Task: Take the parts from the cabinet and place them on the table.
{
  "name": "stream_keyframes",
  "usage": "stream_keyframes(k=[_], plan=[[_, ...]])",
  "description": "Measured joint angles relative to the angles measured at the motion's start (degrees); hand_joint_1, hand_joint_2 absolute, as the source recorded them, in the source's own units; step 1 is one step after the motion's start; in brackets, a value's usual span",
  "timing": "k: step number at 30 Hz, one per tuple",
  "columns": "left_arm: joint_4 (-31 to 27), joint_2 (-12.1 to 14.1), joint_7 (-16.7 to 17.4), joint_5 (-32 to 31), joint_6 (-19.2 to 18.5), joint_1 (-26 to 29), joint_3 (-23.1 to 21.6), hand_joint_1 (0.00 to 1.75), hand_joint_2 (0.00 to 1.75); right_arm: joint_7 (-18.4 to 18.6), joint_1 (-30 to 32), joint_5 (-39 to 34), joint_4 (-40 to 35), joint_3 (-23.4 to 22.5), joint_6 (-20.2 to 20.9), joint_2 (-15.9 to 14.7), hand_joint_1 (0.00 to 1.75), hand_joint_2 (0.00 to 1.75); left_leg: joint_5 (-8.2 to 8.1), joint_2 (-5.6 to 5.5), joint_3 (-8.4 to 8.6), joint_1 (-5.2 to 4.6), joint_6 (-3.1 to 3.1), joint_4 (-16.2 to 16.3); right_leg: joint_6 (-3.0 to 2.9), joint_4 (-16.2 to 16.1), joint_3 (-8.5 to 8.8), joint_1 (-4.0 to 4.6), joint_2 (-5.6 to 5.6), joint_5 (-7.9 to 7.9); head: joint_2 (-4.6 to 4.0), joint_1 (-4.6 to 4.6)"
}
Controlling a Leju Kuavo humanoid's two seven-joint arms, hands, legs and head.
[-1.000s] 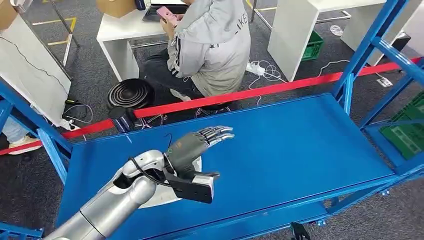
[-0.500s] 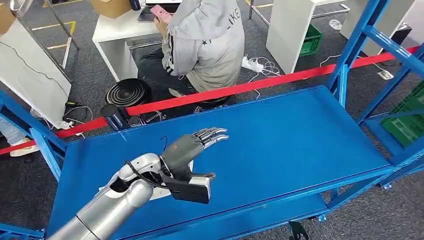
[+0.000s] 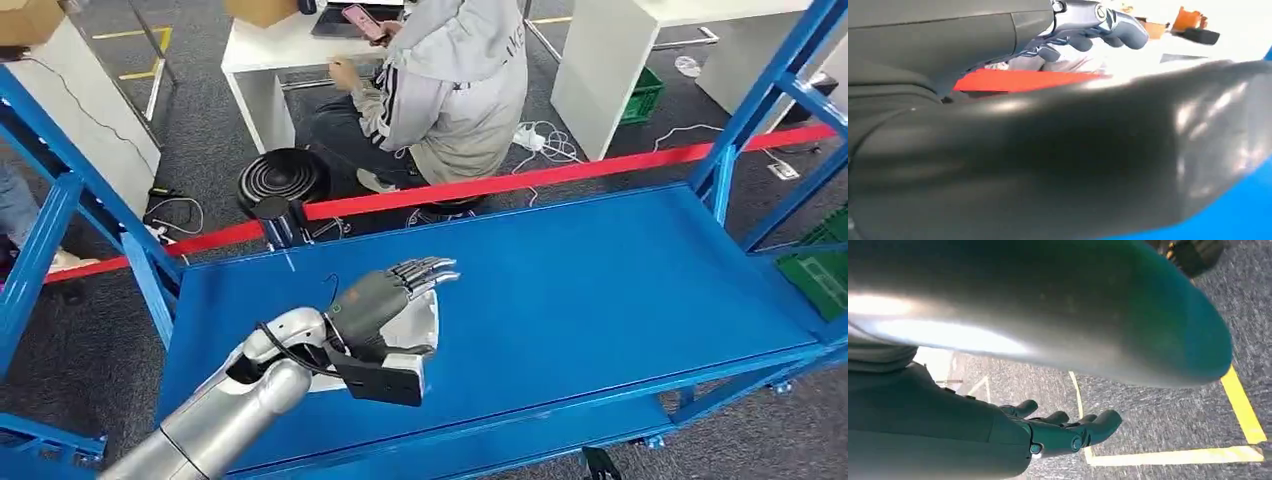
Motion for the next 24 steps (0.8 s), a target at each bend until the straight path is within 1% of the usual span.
stream_keyframes(k=[1, 2, 3, 4, 5, 6, 7, 8, 9, 10, 11, 12, 13, 14, 15, 16, 17, 18, 19, 20, 21, 22, 23, 24], plan=[[0.11, 0.0, 0.24, -0.35, 0.09, 0.0, 0.0, 0.0, 0.0, -0.02, -0.04, 0.0, 0.0, 0.0, 0.0, -0.04, 0.0, 0.0, -0.35, -0.12, -0.11, 0.02, -0.18, 0.61, 0.01, -5.58, 2.9, 0.0, -0.02, 2.57, 0.0, 0.06], [0.15, 0.02, 0.26, -0.44, 0.11, 0.02, 0.0, 0.0, 0.0, -0.02, -0.18, 0.0, 0.0, 0.0, -0.04, -0.04, 0.0, 0.0, -0.74, -0.18, -0.33, 0.11, -0.46, 1.27, -0.24, -7.79, 3.94, 0.03, -0.05, 1.84, -0.02, 0.17], [0.39, 0.07, 0.63, -0.57, 0.15, 0.04, 0.0, 0.0, 0.0, -0.04, -0.28, 0.0, 0.0, 0.0, -0.04, -0.04, 0.0, 0.0, -0.92, -0.19, -0.71, -0.2, -0.77, 1.63, -0.31, -7.09, 3.52, 0.22, -0.02, 1.75, 0.0, 0.22], [0.46, 0.09, 0.72, -0.72, 0.17, 0.03, 0.0, 0.0, 0.0, -0.09, -0.32, 0.0, 0.02, 0.0, -0.04, 0.13, 0.0, 0.0, -1.36, -0.41, -1.27, -0.49, -0.63, 2.69, -1.37, -7.48, 3.54, 0.23, 0.35, 1.97, 0.0, 0.24], [0.63, 0.11, 0.92, -0.9, 0.33, 0.04, 0.0, 0.0, 0.0, -0.02, -0.3, -0.04, 0.02, -0.02, -0.07, 0.13, 0.0, 0.0, -1.4, -0.23, -1.25, -0.51, -0.74, 2.57, -1.76, -7.49, 3.47, 0.2, 0.35, 1.93, 0.0, 0.06], [0.98, 0.17, 1.29, -0.96, 0.52, 0.05, 0.0, 0.0, 0.0, 0.02, -0.27, -0.09, 0.02, -0.02, -0.13, 0.13, 0.0, 0.0, -1.38, -0.25, -1.19, -0.57, -0.77, 2.37, -1.93, -7.45, 3.44, 0.2, 0.37, 1.91, 0.0, 0.11], [1.57, 0.3, 1.61, -0.96, 0.63, 0.03, 0.02, 0.0, 0.0, 0.07, -0.25, -0.35, 0.02, -0.04, -0.22, 0.24, 0.0, 0.0, -1.48, -0.26, -1.44, -0.59, -1.07, 2.48, -2.01, -7.38, 3.37, -0.46, 0.38, 1.96, 0.0, 0.15], [2.19, 0.44, 1.86, -1.01, 0.68, 0.04, 0.04, 0.0, 0.0, 0.07, -0.3, -0.63, 0.0, -0.09, -0.22, 0.59, 0.0, 0.0, -2.21, -0.26, -1.5, -0.65, -1.78, 3.24, -2.25, -7.4, 3.38, -0.4, 0.38, 2.02, 0.0, 0.04], [2.92, 0.63, 1.81, -1.05, 0.83, 0.04, 0.09, 0.0, 0.0, 0.09, -0.28, -0.72, -0.02, -0.15, -0.37, 0.26, 0.0, 0.0, -3.92, -0.14, -2.45, -0.12, -2.47, 5.56, -2.37, -7.41, 3.4, -0.54, 0.39, 2.06, 0.0, -0.57], [3.59, 0.74, 1.66, -1.05, 1.09, 0.04, 0.15, 0.0, 0.0, 0.13, -0.25, -0.85, -0.02, -0.24, -0.48, 0.31, 0.0, 0.0, -6.04, 0.03, -4.16, 0.4, -3.08, 9.32, -2.39, -7.43, 3.36, -0.57, 0.4, 2.08, 0.0, -0.55], [4.39, 0.87, 1.4, -1.05, 1.27, 0.09, 0.17, 0.0, 0.0, 0.22, -0.18, -0.98, -0.02, -0.39, -0.7, 0.33, 0.0, 0.0, -8.19, 0.27, -6.35, 0.74, -3.51, 14.0, -2.4, -7.43, 3.28, -0.58, 0.38, 2.09, 0.0, -0.59], [4.98, 1.09, 1.09, -1.05, 1.36, 0.3, 0.17, 0.0, 0.0, 0.43, -0.13, -0.98, -0.02, -0.59, -0.92, 0.33, 0.0, 0.0, -9.64, 0.44, -8.33, 0.98, -3.63, 18.03, -2.38, -7.43, 3.23, -0.54, 0.35, 2.07, 0.0, -0.64], [5.44, 1.2, 0.9, -1.07, 1.53, 0.53, 0.17, 0.0, 0.0, 0.61, -0.12, -0.96, -0.02, -0.72, -1.01, 0.33, 0.0, 0.0, -9.87, 0.49, -9.38, 1.03, -3.53, 20.01, -2.38, -7.43, 3.21, -0.41, 0.33, 2.08, 0.0, -0.66], [5.79, 1.44, 0.72, -1.07, 1.7, 0.67, 0.17, 0.0, 0.0, 0.72, -0.12, -0.94, -0.02, -0.88, -1.07, 0.33, 0.0, 0.0, -8.8, 0.46, -9.13, 0.91, -3.01, 19.33, -2.39, -7.43, 3.22, -0.14, 0.37, 2.09, 0.0, -0.68], [6.03, 1.57, 0.65, -1.07, 1.77, 0.65, 0.17, 0.0, 0.0, 0.81, -0.13, -0.94, -0.02, -1.01, -1.07, 0.33, 0.0, 0.0, -6.53, 0.41, -7.6, 0.56, -2.02, 15.94, -2.48, -7.46, 3.23, 0.35, 0.42, 2.14, 0.0, -0.72], [6.19, 1.6, 0.65, -1.05, 1.88, 0.61, 0.2, 0.0, 0.0, 0.85, -0.13, -0.94, -0.02, -1.05, -1.07, 0.33, 0.0, 0.0, -4.05, 0.32, -5.33, -0.11, -0.57, 11.16, -2.65, -7.68, 3.25, 0.99, 0.45, 2.25, 0.0, -0.77], [6.32, 1.64, 0.63, -1.05, 1.92, 0.58, 0.28, 0.0, 0.0, 0.81, -0.14, -0.92, 0.0, -1.07, -1.05, 0.42, 0.0, 0.0, -1.89, 0.13, -2.7, -1.33, 1.87, 5.78, -2.93, -8.05, 3.32, 1.64, 0.39, 2.45, 0.0, -0.72], [6.47, 1.75, 0.61, -1.05, 1.99, 0.53, 0.41, 0.0, 0.0, 0.77, -0.22, -0.9, 0.19, -1.07, -0.96, 1.55, 0.0, 0.0, -1.46, -0.4, -0.89, -2.9, 4.99, 1.51, -3.18, -8.26, 3.56, 1.1, 0.22, 2.72, 0.0, -0.26], [6.56, 1.86, 0.59, -0.94, 2.03, 0.62, 0.52, 0.0, 0.0, 0.68, -0.33, -0.74, 0.09, -1.11, -1.07, 1.75, 0.0, 0.0, -1.04, -0.5, -0.52, -3.16, 5.21, 1.32, -2.7, -8.85, 3.8, 1.29, 0.44, 2.99, 0.0, 0.92], [6.78, 2.05, 0.65, -0.85, 2.03, 0.5, 0.59, 0.0, 0.0, 0.59, -0.27, -0.7, -0.06, -1.11, -0.76, 1.29, 0.0, 0.0, -0.69, -0.38, -0.17, -3.3, 5.1, 0.59, -2.53, -9.01, 3.8, 0.73, 0.5, 3.12, 0.0, -0.19], [6.86, 2.12, 0.83, -0.68, 2.05, 0.5, 0.7, 0.0, 0.0, 0.55, -0.33, -0.66, -0.07, -1.16, -0.85, 1.29, 0.0, 0.0, -0.56, -0.37, -0.06, -3.38, 4.94, 0.36, -2.43, -9.15, 3.84, 0.49, 0.5, 3.18, 0.0, -0.48], [6.91, 2.12, 0.76, -0.52, 2.05, 0.53, 0.85, 0.0, 0.0, 0.44, -0.25, -0.59, 0.06, -1.18, -0.88, 1.65, 0.0, 0.0, -0.26, -0.38, 0.25, -3.41, 5.14, -0.38, -2.23, -9.43, 3.97, 0.47, 0.45, 3.31, 0.0, -0.7], [6.88, 2.05, 0.74, -0.41, 2.05, 0.63, 1.12, 0.0, 0.0, 0.37, -0.14, -0.59, -0.13, -1.2, -0.9, 1.09, 0.0, 0.0, 0.81, -0.19, 1.64, -2.46, 5.11, -2.6, -2.41, -9.13, 3.96, 0.78, 0.43, 3.09, 0.0, -0.88], [6.88, 2.05, 0.65, -0.33, 2.08, 0.56, 1.25, 0.0, 0.0, 0.24, -0.2, -0.59, -0.02, -1.2, -0.83, 1.47, 0.0, 0.0, 1.25, -0.12, 1.94, -2.36, 4.27, -3.24, -2.29, -7.55, 3.3, 1.01, 0.48, 1.97, 0.0, -0.72]])
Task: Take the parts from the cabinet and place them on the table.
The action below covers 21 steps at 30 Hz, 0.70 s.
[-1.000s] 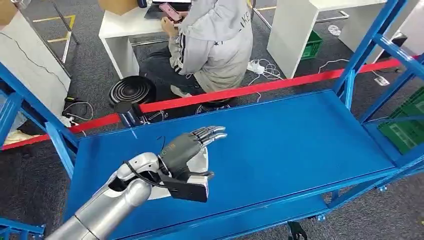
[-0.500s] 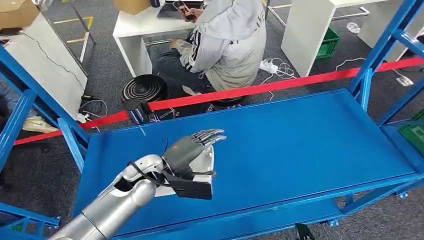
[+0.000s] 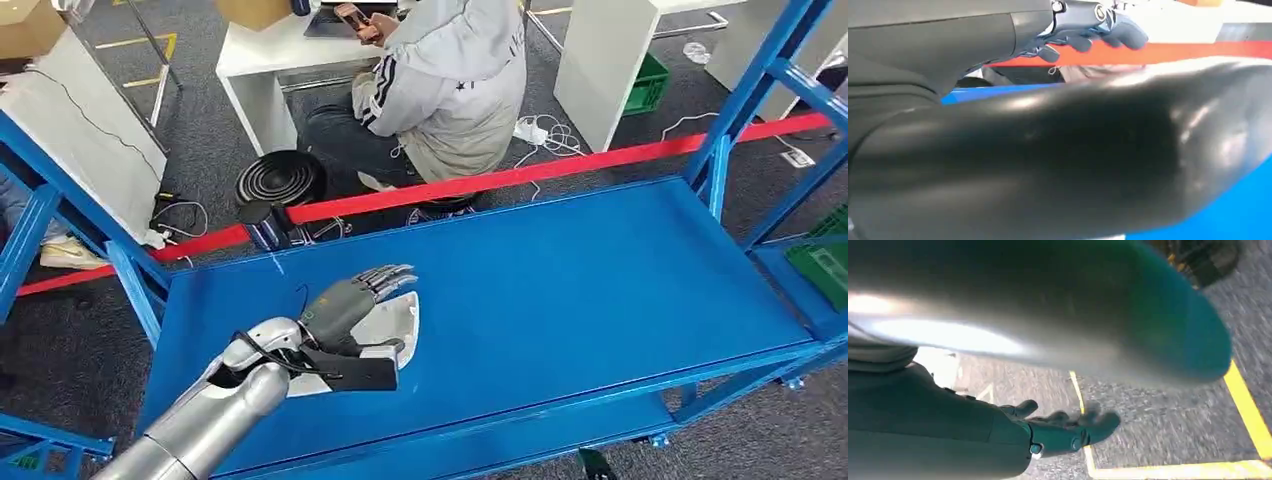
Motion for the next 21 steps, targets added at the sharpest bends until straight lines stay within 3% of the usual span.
stream_keyframes(k=[1, 3, 4, 5, 6, 8, 9, 10, 11, 12, 14, 16, 17, 19, 20, 21], plan=[[0.02, -0.02, 0.02, 0.07, -0.02, -0.02, 0.24, 0.0, 0.0, -0.2, -0.09, 0.09, -0.02, 0.0, -0.09, -0.18, 0.0, 0.0, 0.19, 0.05, -0.09, 0.27, -0.14, -0.11, 0.28, 3.13, -1.54, 0.01, 0.08, -2.06, 0.0, 0.02], [0.04, -0.02, 0.07, 0.06, -0.02, 0.5, 0.33, 0.0, 0.0, -0.31, -0.12, 0.28, -0.02, 0.0, -0.13, -0.62, 0.0, 0.0, 0.09, 0.24, -0.53, 0.66, -1.03, 0.28, 1.14, 11.5, -5.5, -0.27, 0.04, -6.15, 0.0, 0.02], [0.11, 0.0, 0.11, 0.07, -0.02, 0.87, 0.33, 0.0, 0.0, -0.2, -0.06, 0.37, -0.02, 0.0, -0.15, -0.7, 0.0, 0.0, -0.02, 0.26, -0.89, 0.99, -1.44, 0.81, 1.65, 14.41, -6.85, -0.39, 0.03, -6.9, 0.0, 0.02], [0.13, 0.0, 0.11, 0.06, 0.0, 1.12, 0.33, 0.0, 0.0, -0.15, 0.02, 0.39, -0.02, -0.02, -0.18, -0.79, 0.0, 0.0, -0.22, 0.25, -1.23, 1.37, -1.86, 1.44, 2.17, 14.24, -6.71, -0.58, 0.01, -6.12, 0.0, 0.04], [0.13, 0.0, 0.11, 0.07, 0.04, 1.26, 0.35, 0.0, 0.0, -0.15, 0.06, 0.46, -0.02, -0.02, -0.18, -0.81, 0.0, 0.0, -0.58, 0.24, -1.64, 1.8, -2.38, 2.25, 2.78, 11.67, -5.41, -0.92, -0.05, -4.32, 0.0, 0.04], [0.11, 0.02, 0.11, 0.04, 0.09, 1.28, 0.5, 0.0, 0.0, -0.13, -0.06, 0.55, -0.02, -0.02, -0.18, -0.81, 0.0, 0.0, -1.91, 0.22, -3.0, 2.91, -3.98, 5.29, 4.46, 1.97, -0.18, -2.11, -0.38, 0.01, 0.0, 0.04], [0.13, 0.13, 0.13, 0.04, 0.11, 1.28, 0.63, 0.0, 0.0, -0.13, -0.15, 0.59, 0.02, -0.02, -0.15, -0.6, 0.0, 0.0, -2.56, 0.11, -3.91, 2.71, -4.69, 6.68, 4.84, 3.02, -0.79, -1.82, 0.03, -1.73, 0.0, 0.28], [0.07, 0.15, 0.18, 0.04, 0.13, 1.24, 0.68, 0.0, 0.0, -0.17, -0.16, 0.59, 0.02, -0.02, -0.13, -0.09, 0.0, 0.0, -3.67, 0.06, -5.01, 2.48, -4.97, 8.75, 3.9, 2.28, -1.08, -2.1, 0.24, -1.33, 0.0, 0.83], [-0.09, 0.2, 0.11, 0.0, 0.15, 1.31, 0.68, 0.0, 0.0, -0.04, -0.11, 0.59, 0.0, -0.04, -0.18, -0.44, 0.0, 0.0, -3.81, -0.06, -5.28, 2.22, -5.0, 8.72, 2.13, 3.18, -1.39, -2.11, 0.32, -1.7, -0.02, 0.19], [-0.11, 0.24, 0.09, 0.0, 0.2, 1.38, 0.72, 0.0, 0.0, -0.04, -0.06, 0.61, 0.0, -0.09, -0.2, -0.44, 0.0, 0.0, -3.79, -0.16, -5.25, 2.19, -5.0, 8.63, 1.78, 3.31, -1.32, -2.06, 0.2, -1.72, 0.0, -0.33], [-0.11, 0.48, 0.13, 0.0, 0.2, 1.39, 0.74, 0.0, 0.0, -0.04, -0.09, 0.61, 0.02, -0.09, -0.15, -0.22, 0.0, 0.0, -3.81, -0.17, -5.23, 2.33, -5.56, 8.92, 1.34, 3.29, -1.47, -2.45, 0.08, -1.45, 0.0, -0.37], [-0.15, 0.54, 0.13, 0.0, 0.2, 1.37, 0.76, 0.0, 0.0, 0.04, -0.1, 0.61, 0.0, -0.09, -0.17, -0.31, 0.0, 0.0, -7.47, 0.07, -6.71, 2.89, -6.92, 13.06, 0.78, 3.05, -1.5, -2.5, 0.01, -1.13, 0.0, -1.09], [-0.17, 0.55, 0.11, 0.0, 0.2, 1.38, 0.76, 0.0, 0.0, 0.11, -0.06, 0.61, 0.0, -0.09, -0.2, -0.31, 0.0, 0.0, -9.97, 0.25, -8.42, 3.39, -7.37, 17.3, 0.65, 2.91, -1.57, -2.52, -0.02, -0.96, 0.0, -1.09], [-0.15, 0.59, 0.13, 0.0, 0.2, 1.7, 0.76, 0.0, 0.0, 0.22, -0.03, 0.61, 0.0, -0.11, -0.2, -0.31, 0.0, 0.0, -13.02, 0.38, -11.33, 4.03, -7.82, 24.61, 0.7, 2.77, -1.79, -2.64, -0.13, -0.69, 0.0, -0.92], [-0.15, 0.63, 0.13, 0.0, 0.2, 1.88, 0.76, 0.0, 0.0, 0.22, -0.03, 0.61, 0.0, -0.11, -0.22, -0.31, 0.0, 0.0, -12.73, 0.38, -11.36, 4.19, -7.82, 25.1, 0.76, 2.72, -1.87, -2.71, -0.13, -0.59, 0.0, -1.07], [-0.15, 0.7, 0.13, 0.0, 0.2, 1.93, 0.76, 0.0, 0.0, 0.22, -0.03, 0.61, 0.0, -0.13, -0.22, -0.31, 0.0, 0.0, -11.31, 0.37, -10.16, 4.29, -7.69, 23.22, 0.81, 2.67, -1.91, -2.74, -0.13, -0.48, 0.0, -1.07]])
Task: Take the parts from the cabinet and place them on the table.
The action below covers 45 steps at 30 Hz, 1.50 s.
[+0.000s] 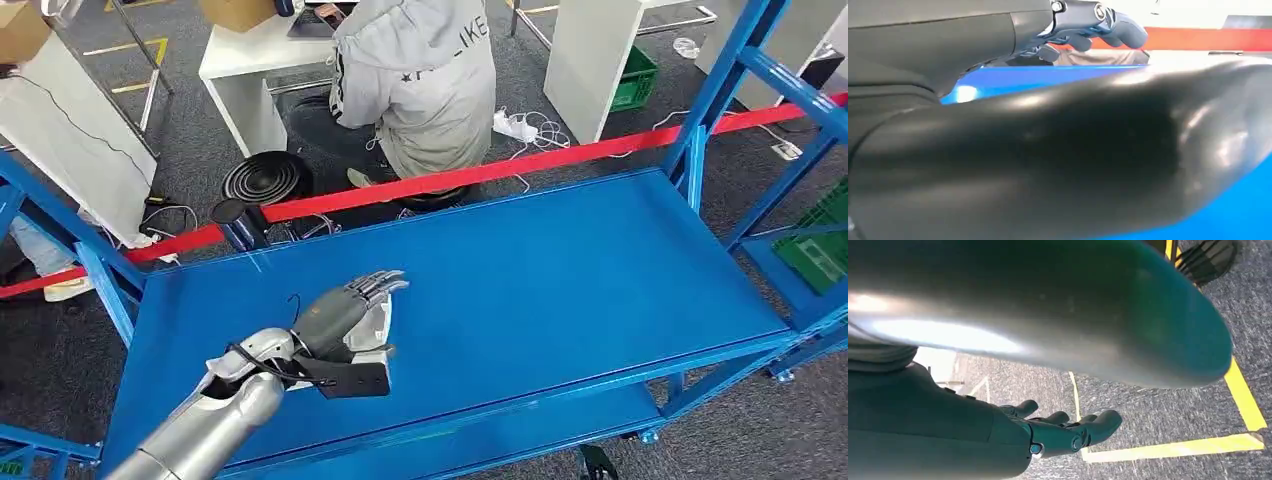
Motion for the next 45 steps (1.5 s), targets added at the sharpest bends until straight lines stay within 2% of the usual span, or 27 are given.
stream_keyframes(k=[2, 3, 4, 6, 7, 8, 9, 10, 12, 13, 14, 15, 16, 17, 18, 19, 20, 21, 23, 25, 27, 31, 32, 35, 40, 43, 45], plan=[[-0.15, 0.0, 0.0, 0.0, 0.02, -0.16, 0.02, 0.0, 0.0, 0.0, -0.05, 0.0, 0.0, 0.0, 0.02, 0.0, 0.0, 0.0, 4.56, -0.1, 5.6, -0.21, 1.04, -10.09, 0.16, -0.4, 0.11, 0.08, 0.02, 0.4, 0.0, 0.04], [-0.22, 0.02, -0.02, 0.0, 0.02, -0.34, 0.04, 0.0, 0.0, -0.02, -0.09, 0.0, 0.0, 0.0, 0.02, 0.02, 0.0, 0.0, 6.12, -0.17, 8.56, -0.6, 2.08, -15.31, 0.18, -0.93, 0.28, -0.2, 0.01, 0.82, 0.0, 0.02], [-0.28, 0.02, -0.02, 0.0, 0.04, -0.42, 0.09, 0.0, 0.0, -0.02, -0.1, 0.0, 0.02, -0.02, 0.04, 0.35, 0.0, 0.0, 5.91, -0.2, 9.06, -0.75, 1.95, -16.95, 0.8, -1.45, 0.4, -0.29, -0.05, 1.27, 0.0, 0.15], [-0.28, 0.04, -0.02, 0.0, 0.04, -0.65, 0.13, 0.0, 0.0, -0.02, -0.1, 0.0, 0.0, -0.02, 0.0, 0.26, 0.0, 0.0, 6.8, -0.11, 8.86, -1.33, 1.79, -17.48, 1.83, -2.43, 0.49, -0.9, -0.02, 2.09, 0.0, -0.2], [-0.28, 0.11, 0.0, 0.0, 0.02, -0.64, 0.15, 0.0, 0.0, 0.0, -0.06, 0.0, 0.02, -0.02, 0.02, 0.26, 0.0, 0.0, 7.11, -0.19, 8.81, -1.55, 1.97, -17.85, 2.27, -3.08, 0.73, -0.99, -0.07, 2.51, 0.0, -0.18], [-0.31, 0.13, 0.02, 0.0, 0.04, -0.64, 0.17, 0.0, 0.0, 0.0, -0.01, 0.0, 0.02, -0.02, 0.04, 0.28, 0.0, 0.0, 8.08, -0.18, 9.28, -1.75, 2.61, -19.45, 2.81, -4.12, 1.28, -0.68, -0.04, 3.09, 0.0, -0.2], [-0.31, 0.04, -0.02, 0.0, 0.04, -0.59, 0.2, 0.0, 0.0, 0.0, -0.02, 0.0, 0.02, -0.02, 0.02, 0.22, 0.0, 0.0, 9.38, 0.16, 10.4, -0.92, 2.4, -21.02, 2.5, -3.38, 1.17, -0.73, -0.2, 2.5, 0.0, -0.11], [-0.31, -0.07, 0.02, 0.0, 0.02, -0.78, 0.22, 0.0, 0.0, 0.02, -0.05, 0.02, 0.02, -0.02, 0.02, 0.13, 0.0, 0.0, 9.92, 0.12, 10.27, -1.05, 2.75, -21.58, 2.21, -1.69, 0.32, -0.14, -0.15, 0.47, 0.0, -0.13], [-0.31, -0.15, 0.0, 0.0, -0.29, -0.65, 0.28, 0.0, 0.0, 0.18, -0.12, 0.11, 0.02, -0.02, 0.0, 0.11, 0.0, 0.0, 10.42, 0.19, 9.44, -1.35, 3.17, -21.46, 1.97, 6.57, -3.01, 0.55, -0.09, -4.66, 0.0, 0.61], [-0.31, -0.18, -0.02, -0.02, -0.44, -0.37, 0.28, 0.0, 0.0, 0.28, -0.08, 0.22, 0.02, -0.02, -0.02, -0.04, 0.0, 0.0, 10.56, 0.22, 8.88, -1.59, 3.38, -21.14, 1.96, 10.61, -4.51, 1.02, -0.05, -6.42, 0.0, 0.61], [-0.31, -0.24, -0.02, -0.07, -0.5, -0.12, 0.28, 0.0, 0.0, 0.42, -0.03, 0.37, 0.02, -0.02, -0.02, -0.18, 0.0, 0.0, 10.65, 0.22, 8.37, -1.78, 3.5, -20.75, 1.9, 12.36, -4.91, 1.36, -0.05, -6.75, 0.0, 0.66], [-0.31, -0.28, -0.02, -0.11, -0.57, 0.03, 0.28, 0.0, 0.0, 0.39, 0.0, 0.37, 0.02, -0.02, -0.04, -0.24, 0.0, 0.0, 10.68, 0.2, 7.88, -1.87, 3.53, -20.3, 1.8, 11.39, -3.98, 1.6, -0.06, -5.9, 0.0, 0.77], [-0.31, -0.31, -0.04, -0.13, -0.61, 0.05, 0.28, 0.0, 0.0, 0.31, -0.02, 0.37, 0.02, -0.02, -0.04, -0.35, 0.0, 1.75, 10.68, 0.18, 7.35, -1.89, 3.53, -19.7, 1.69, 8.02, -1.75, 1.75, -0.07, -4.17, 0.0, 1.01], [-0.31, -0.39, -0.04, -0.15, -0.65, 0.01, 0.31, 0.0, 0.0, 0.26, -0.09, 0.37, 0.0, -0.02, -0.04, -0.44, 0.0, 1.75, 10.64, 0.17, 6.83, -1.87, 3.47, -19.01, 1.71, 2.93, 1.37, 1.74, -0.11, -2.14, 0.0, 1.85], [-0.33, -0.46, -0.04, -0.17, -0.74, -0.07, 0.35, 0.0, 0.0, 0.24, -0.16, 0.37, 0.0, -0.02, -0.02, -0.48, 0.0, 1.75, 10.48, 0.14, 6.21, -1.87, 3.26, -17.98, 1.82, -2.24, 4.25, 1.57, -0.21, -1.41, 0.0, 2.23], [-0.31, -0.46, -0.04, -0.17, -0.74, -0.12, 0.39, 0.0, 0.0, 0.24, -0.3, 0.37, 0.02, -0.02, 0.0, -0.37, 0.0, 1.75, 10.17, 0.05, 5.51, -2.63, 2.93, -17.41, 1.46, -1.79, 3.66, 1.7, -0.1, -2.32, 0.0, 2.62], [-0.37, -0.48, -0.09, -0.26, -0.79, -0.12, 0.42, 0.0, 0.0, 0.22, -0.3, 0.37, 0.02, -0.02, 0.0, -0.26, 0.0, 1.75, 9.76, -0.12, 5.17, -2.64, 3.11, -16.55, 0.29, -1.92, 3.57, 1.54, 0.1, -1.56, 0.0, 2.5], [-0.48, -0.53, -0.17, -0.33, -0.79, -0.15, 0.42, 0.0, 0.0, 0.26, -0.22, 0.37, 0.02, -0.02, 0.04, -0.26, 0.0, 1.75, 9.82, -0.11, 5.14, -2.73, 3.06, -16.72, -0.12, -1.9, 3.49, 1.53, 0.15, -1.61, 0.0, 1.99], [-0.57, -0.48, -0.5, -0.5, -0.79, -0.16, 0.46, 0.0, 0.0, 0.24, -0.24, 0.42, 0.02, -0.02, 0.2, -0.24, 0.0, 1.75, 10.07, -0.07, 4.95, -2.73, 3.05, -16.76, -0.69, -1.98, 3.38, 1.55, 0.08, -1.19, 0.0, 1.75], [-0.59, -0.46, -0.85, -0.63, -0.7, -0.1, 0.46, 0.0, 0.0, 0.2, -0.22, 0.46, 0.0, -0.02, 0.0, -0.2, 0.0, 1.75, 10.13, -0.01, 5.1, -3.13, 3.18, -17.58, -0.33, -2.09, 3.23, 1.18, 0.21, -0.94, 0.0, 1.57], [-0.68, -0.46, -1.05, -0.63, -0.37, -0.08, 0.52, 0.0, 0.0, 0.13, -0.09, 0.61, 0.0, -0.02, -0.48, -0.2, 0.0, 1.75, 10.72, 0.01, 5.05, -3.36, 3.98, -17.82, -0.47, -2.09, 3.12, 0.98, 0.18, -0.86, 0.0, 1.57], [-0.85, -0.35, -1.14, -0.76, -0.04, 0.02, 0.61, 0.0, 0.0, -0.63, -0.11, 0.42, 0.0, -0.09, -1.03, -0.13, 0.0, 1.75, 11.01, -0.01, 5.05, -3.35, 4.43, -17.88, -0.62, -2.09, 3.13, 1.05, 0.06, -0.74, 0.0, 1.62], [-0.94, -0.28, -1.14, -0.81, -0.02, 0.04, 0.66, 0.0, 0.0, -0.63, -0.11, 0.42, 0.02, -0.11, -1.05, -0.13, 0.0, 0.0, 11.01, -0.01, 5.04, -3.34, 4.6, -17.88, -0.64, -2.09, 3.13, 1.09, 0.06, -0.73, 0.0, 1.62], [-1.09, -0.22, -1.14, -1.07, 0.09, 0.12, 0.74, 0.0, 0.0, -0.61, -0.11, 0.42, 0.02, -0.13, -0.94, -0.15, 0.0, 0.0, 11.06, -0.01, 5.05, -3.29, 4.52, -17.93, -0.68, -2.13, 3.13, 1.22, 0.07, -0.71, 0.0, 1.62], [-1.25, -0.18, -0.96, -1.18, 0.15, 0.2, 0.9, 0.0, 0.0, -0.37, -0.13, 0.42, 0.02, -0.13, -0.7, -0.15, 0.0, 0.0, 11.91, -0.04, 5.46, -3.27, 3.11, -18.91, -0.79, -3.01, 3.25, 1.22, 0.0, -0.26, 0.0, 1.64], [-1.25, -0.13, -0.96, -1.25, 0.28, 0.26, 0.92, 0.0, 0.0, -0.37, -0.13, 0.42, 0.0, -0.13, -0.7, -0.15, 0.0, 0.0, 12.26, -0.07, 5.51, -3.25, 2.6, -19.56, -0.64, -3.74, 3.36, 1.2, -0.05, 0.22, 0.0, 1.64], [-1.27, -0.11, -0.96, -1.27, 0.28, 0.29, 0.92, 0.0, 0.0, -0.37, -0.14, 0.44, 0.0, -0.15, -0.7, -0.22, 0.0, 0.0, 12.35, -0.07, 5.51, -3.23, 2.66, -19.78, -0.57, -4.06, 3.42, 1.21, -0.04, 0.41, 0.0, 1.64]])
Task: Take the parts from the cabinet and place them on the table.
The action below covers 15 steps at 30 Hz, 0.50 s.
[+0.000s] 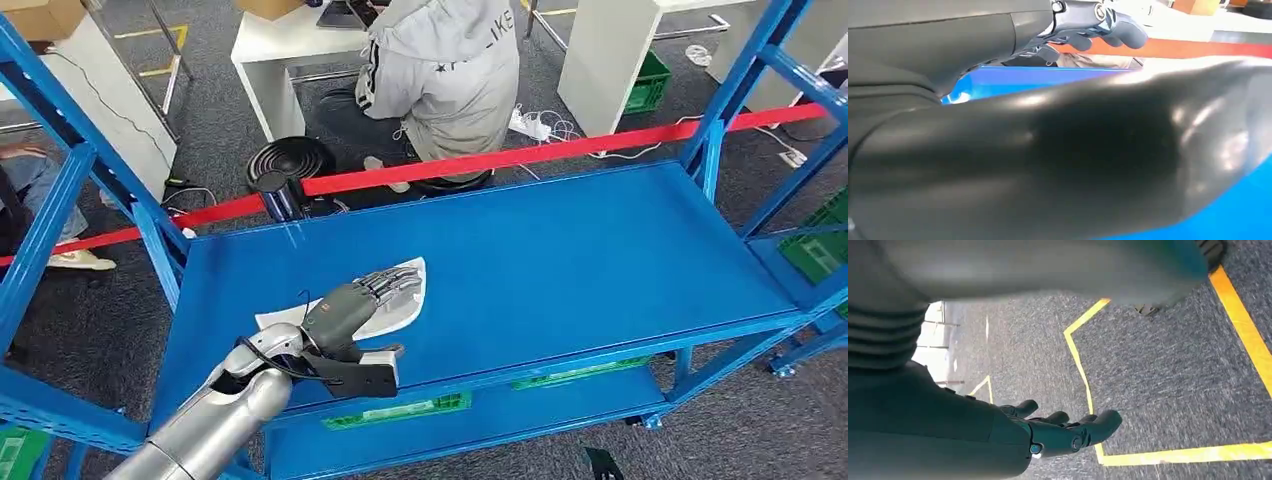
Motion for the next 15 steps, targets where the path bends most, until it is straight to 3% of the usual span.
stream_keyframes(k=[7, 15], plan=[[-0.24, 0.22, 0.0, 0.0, 0.0, 0.05, 0.02, 0.0, 0.0, 0.0, 0.0, 0.0, 0.02, 0.0, 0.0, 0.0, 0.0, 0.0, 0.17, -0.01, 0.13, -0.03, 0.14, -0.26, 0.47, -0.65, 0.36, -0.02, -0.02, 0.33, 0.0, 0.04], [-0.26, 0.31, 0.0, 0.0, 0.0, 0.07, 0.02, 0.0, 0.0, 0.0, -0.03, 0.0, 0.02, 0.0, 0.0, 0.0, 0.0, 0.0, 0.65, -0.02, 0.55, -0.06, 0.51, -1.06, 0.58, -1.55, 0.83, -0.07, -0.04, 0.91, -0.02, 0.04]])
